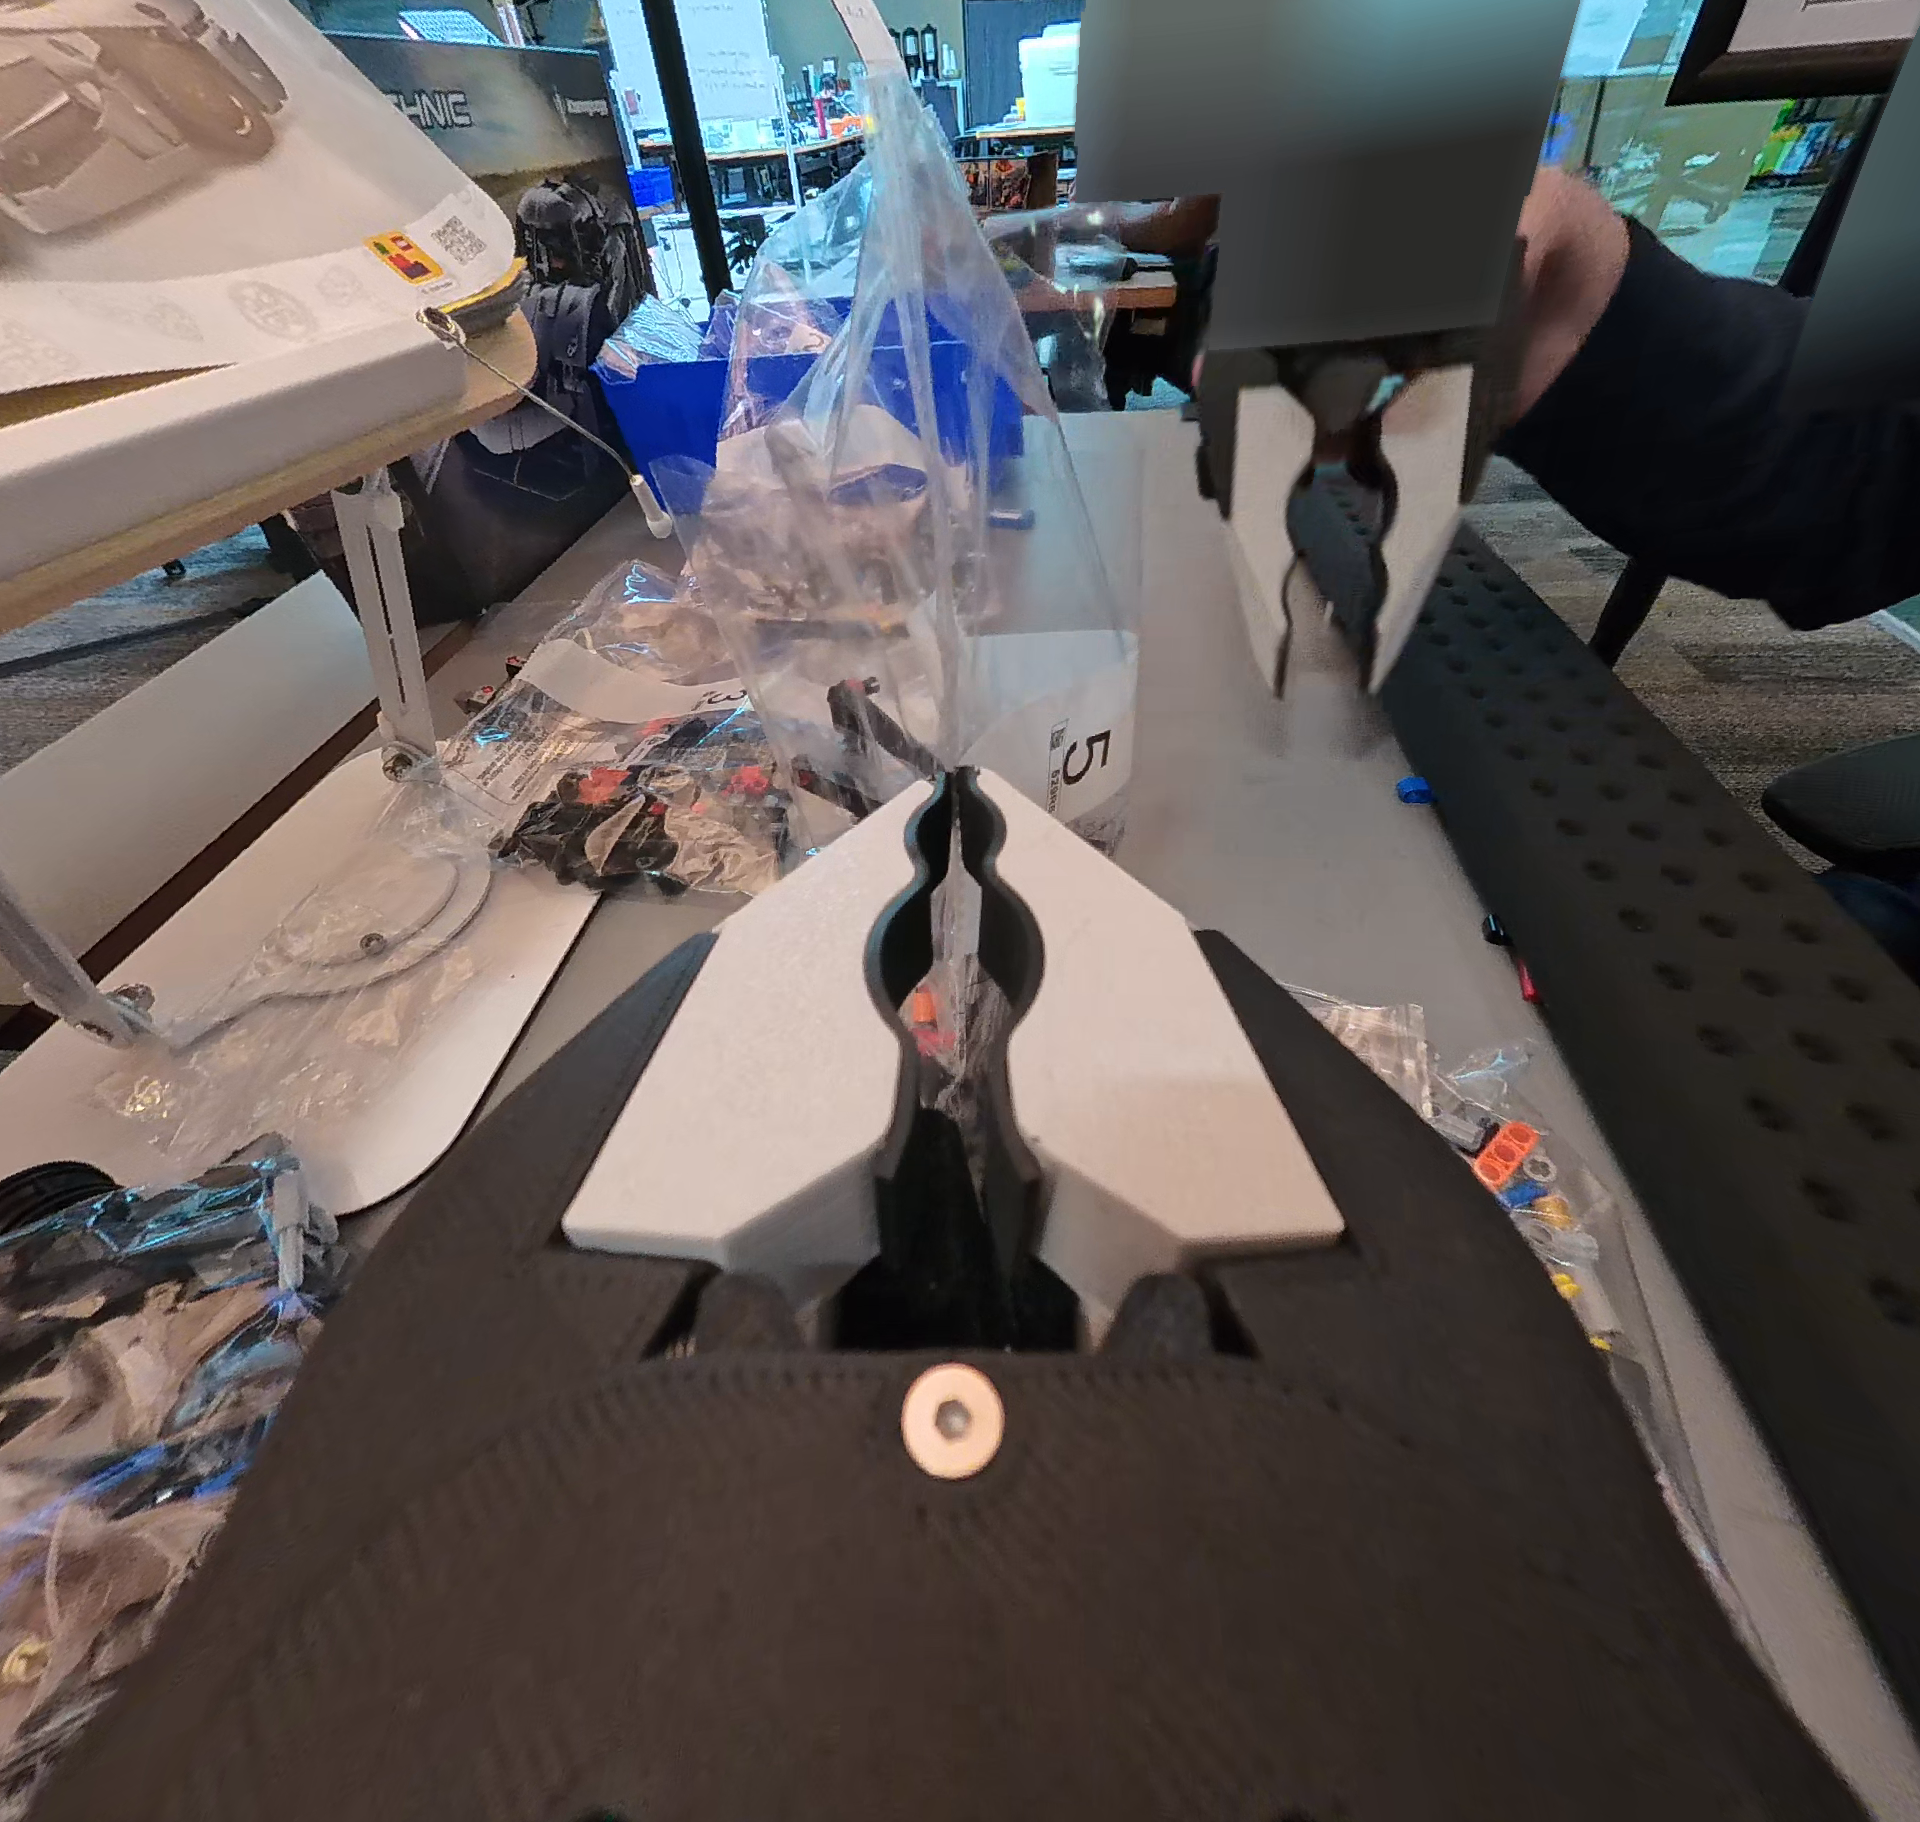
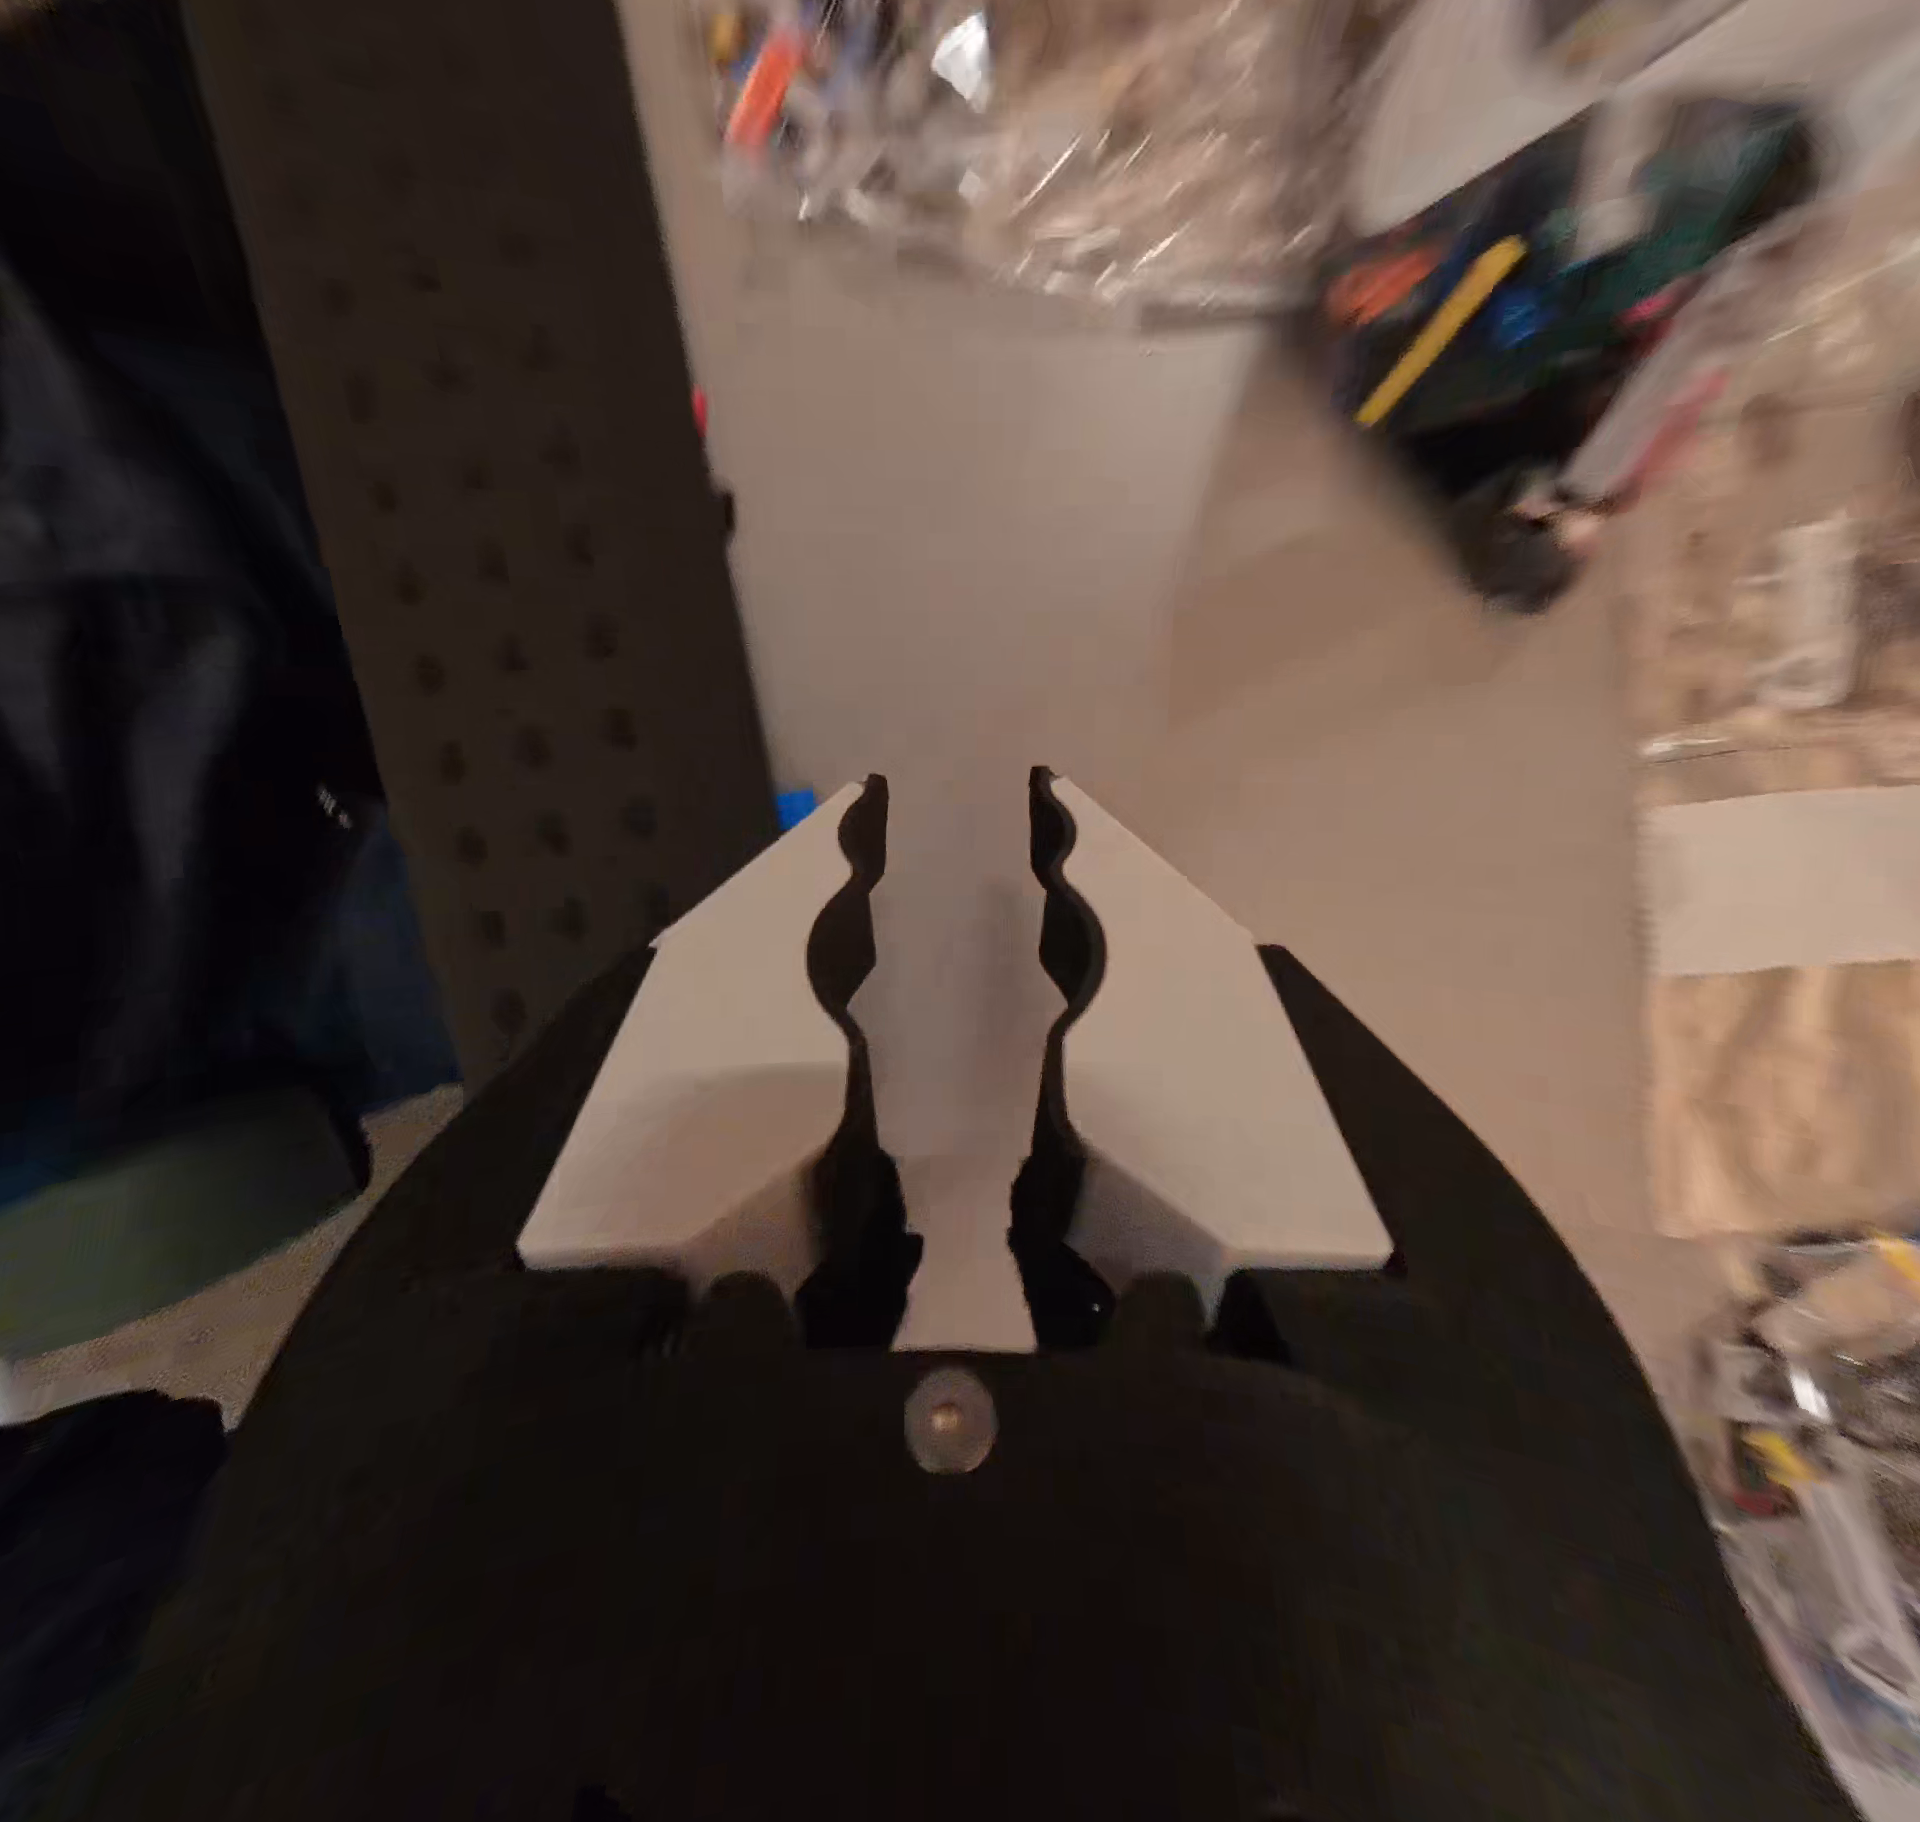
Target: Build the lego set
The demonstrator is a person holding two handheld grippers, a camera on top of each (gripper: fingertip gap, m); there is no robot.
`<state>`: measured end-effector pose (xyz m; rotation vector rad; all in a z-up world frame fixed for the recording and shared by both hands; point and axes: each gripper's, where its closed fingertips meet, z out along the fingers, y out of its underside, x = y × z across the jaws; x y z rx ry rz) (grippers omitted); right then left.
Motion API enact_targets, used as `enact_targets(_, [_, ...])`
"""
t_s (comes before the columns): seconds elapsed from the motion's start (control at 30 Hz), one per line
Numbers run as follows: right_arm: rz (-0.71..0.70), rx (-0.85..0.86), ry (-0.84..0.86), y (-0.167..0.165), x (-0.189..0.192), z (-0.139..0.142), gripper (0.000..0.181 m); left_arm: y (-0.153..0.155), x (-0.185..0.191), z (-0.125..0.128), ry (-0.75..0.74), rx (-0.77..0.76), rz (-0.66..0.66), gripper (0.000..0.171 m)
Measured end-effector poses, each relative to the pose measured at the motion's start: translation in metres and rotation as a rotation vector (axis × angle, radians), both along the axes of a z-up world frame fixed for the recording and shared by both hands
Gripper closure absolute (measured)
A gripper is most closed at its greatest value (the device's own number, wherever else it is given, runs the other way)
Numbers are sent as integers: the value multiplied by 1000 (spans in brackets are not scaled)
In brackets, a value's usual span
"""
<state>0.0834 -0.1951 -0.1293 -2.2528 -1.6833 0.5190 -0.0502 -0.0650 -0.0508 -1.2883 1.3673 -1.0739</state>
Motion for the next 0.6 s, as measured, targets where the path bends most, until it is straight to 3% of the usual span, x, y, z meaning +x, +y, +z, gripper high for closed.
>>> enact_targets(0.27, [93, -79, -110, -34, 1, -41, 158, 0, 0, -1, -1, -3, -2, 171])
enact_targets(0.47, [79, -113, -48, -38, -7, -43, 172, 0, 0, 0, -1, -2, -2, 171])
enact_targets(0.6, [58, -14, -90, -27, -6, -48, 181, 0, 0, 0, -1, -1, -3, 171])
